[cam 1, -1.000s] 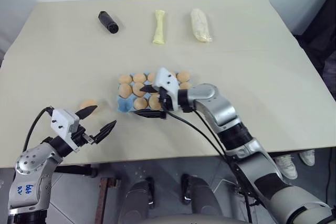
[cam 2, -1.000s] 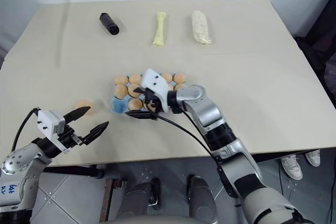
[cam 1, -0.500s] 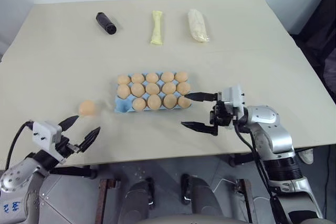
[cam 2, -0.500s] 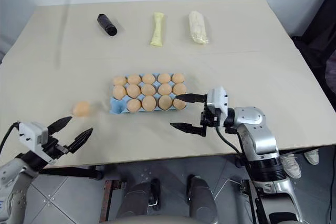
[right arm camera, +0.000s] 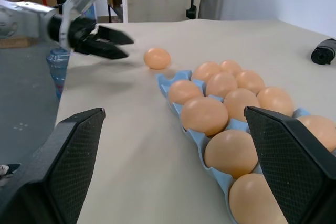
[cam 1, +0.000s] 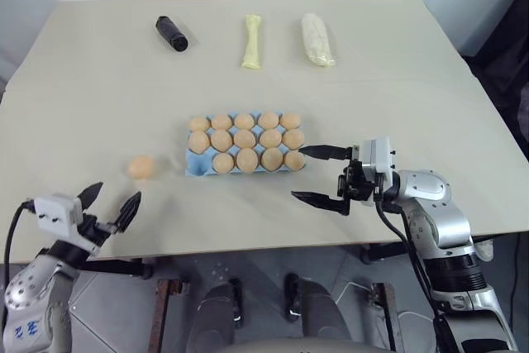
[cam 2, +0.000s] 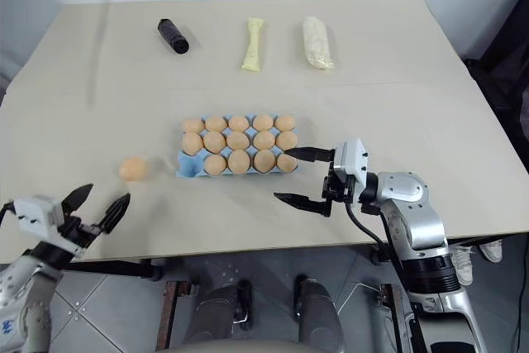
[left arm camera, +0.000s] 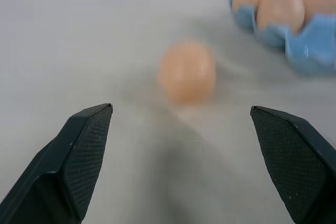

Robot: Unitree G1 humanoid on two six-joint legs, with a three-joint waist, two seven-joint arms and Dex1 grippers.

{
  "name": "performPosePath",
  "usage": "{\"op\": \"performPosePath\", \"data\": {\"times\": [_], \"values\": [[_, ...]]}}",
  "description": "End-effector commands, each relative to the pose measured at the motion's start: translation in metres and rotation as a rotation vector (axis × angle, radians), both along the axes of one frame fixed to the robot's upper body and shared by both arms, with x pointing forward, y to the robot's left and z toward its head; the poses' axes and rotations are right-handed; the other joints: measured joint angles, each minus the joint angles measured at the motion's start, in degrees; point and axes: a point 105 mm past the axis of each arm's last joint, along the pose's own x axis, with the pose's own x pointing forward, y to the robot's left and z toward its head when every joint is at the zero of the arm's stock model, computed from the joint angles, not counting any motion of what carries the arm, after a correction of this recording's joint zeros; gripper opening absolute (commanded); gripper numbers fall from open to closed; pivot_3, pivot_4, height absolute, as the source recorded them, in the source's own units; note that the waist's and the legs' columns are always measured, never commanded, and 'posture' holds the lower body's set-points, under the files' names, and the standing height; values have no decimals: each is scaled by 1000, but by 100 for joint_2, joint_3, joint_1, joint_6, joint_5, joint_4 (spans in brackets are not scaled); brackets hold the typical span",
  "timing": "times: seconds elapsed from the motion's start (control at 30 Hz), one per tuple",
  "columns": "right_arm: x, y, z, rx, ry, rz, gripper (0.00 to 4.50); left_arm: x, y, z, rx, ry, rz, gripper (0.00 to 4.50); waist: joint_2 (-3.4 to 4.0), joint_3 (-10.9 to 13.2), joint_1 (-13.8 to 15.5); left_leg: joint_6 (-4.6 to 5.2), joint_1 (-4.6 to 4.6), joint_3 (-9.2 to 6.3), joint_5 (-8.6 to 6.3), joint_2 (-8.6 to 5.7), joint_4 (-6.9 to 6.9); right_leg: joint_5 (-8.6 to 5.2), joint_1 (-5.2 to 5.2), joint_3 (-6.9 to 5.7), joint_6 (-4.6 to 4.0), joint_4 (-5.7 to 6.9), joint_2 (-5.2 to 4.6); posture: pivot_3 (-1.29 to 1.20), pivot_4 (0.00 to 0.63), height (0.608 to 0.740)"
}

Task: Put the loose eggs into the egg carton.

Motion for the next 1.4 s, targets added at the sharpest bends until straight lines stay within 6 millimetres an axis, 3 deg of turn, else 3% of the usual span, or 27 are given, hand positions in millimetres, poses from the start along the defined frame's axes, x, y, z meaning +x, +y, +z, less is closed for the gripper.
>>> {"op": "performPosePath", "data": {"times": [0.03, 0.33, 0.43, 0.57, 0.63, 0.8, 1.0, 1.2, 1.3, 1.4], "values": [[-4, 4, 7, -12, -55, 26, 4451, 17, -1, -2, 51, 10, 5, 4500, 0, 0, 0, 1, 5, 9, -1, 0, 0, -1, 0, -9, -1, 6, -6, 0, 150, 740], [-4, 13, 9, -17, -65, 52, 4451, 54, -12, -4, 46, 5, 0, 4500, -4, -2, -12, 1, 29, 44, -1, 11, 15, 7, -2, -109, -13, 37, -33, 0, 150, 740], [-4, 14, 9, -19, -63, 52, 4500, 56, -14, -6, 49, 11, -10, 3868, -4, -2, -15, 1, 28, 44, -1, 11, 16, 8, -1, -123, -15, 37, -44, 0, 150, 740], [-3, 14, 10, -18, -66, 41, 4500, 53, -11, -5, 52, 11, -15, 2635, -4, -2, -13, 0, 28, 45, -2, 15, 16, 12, -2, -129, -23, 38, -55, 0, 150, 740], [-3, 14, 10, -18, -69, 34, 4500, 51, -19, 8, 33, -47, -67, 2039, -4, -2, -14, -1, 29, 45, -2, 16, 16, 12, -2, -132, -24, 38, -55, 0, 150, 740], [-2, 12, 10, -18, -71, 14, 4500, 55, -65, 47, 42, -170, -282, 2039, -5, -2, 17, -1, 28, 46, -2, 16, 19, 12, 0, -134, -25, 38, -56, 0, 150, 740], [-1, 14, 10, -12, -79, -2, 4500, 68, -107, 48, 63, -158, -428, 2039, -5, -2, 129, 0, 30, 58, -2, 15, 27, 15, 0, -145, -23, 41, -49, 0, 150, 740], [-1, 14, 12, -3, -91, -21, 4500, 69, -105, 36, 64, -115, -445, 2039, -5, -2, 116, 2, 32, 70, -3, 27, 37, 14, -7, -164, -25, 54, -35, 0, 150, 740], [-2, 14, 12, -1, -93, -27, 4500, 68, -100, 34, 77, -107, -442, 2697, -5, -2, 120, 1, 30, 68, -5, 31, 56, 13, -4, -167, -26, 59, -34, 0, 150, 740], [-3, 15, 12, -1, -91, -28, 4500, 67, -97, 33, 94, -100, -446, 3712, -5, -2, 122, 6, 28, 68, -10, 33, 70, 20, 1, -165, -28, 54, -36, 0, 150, 740]]}}
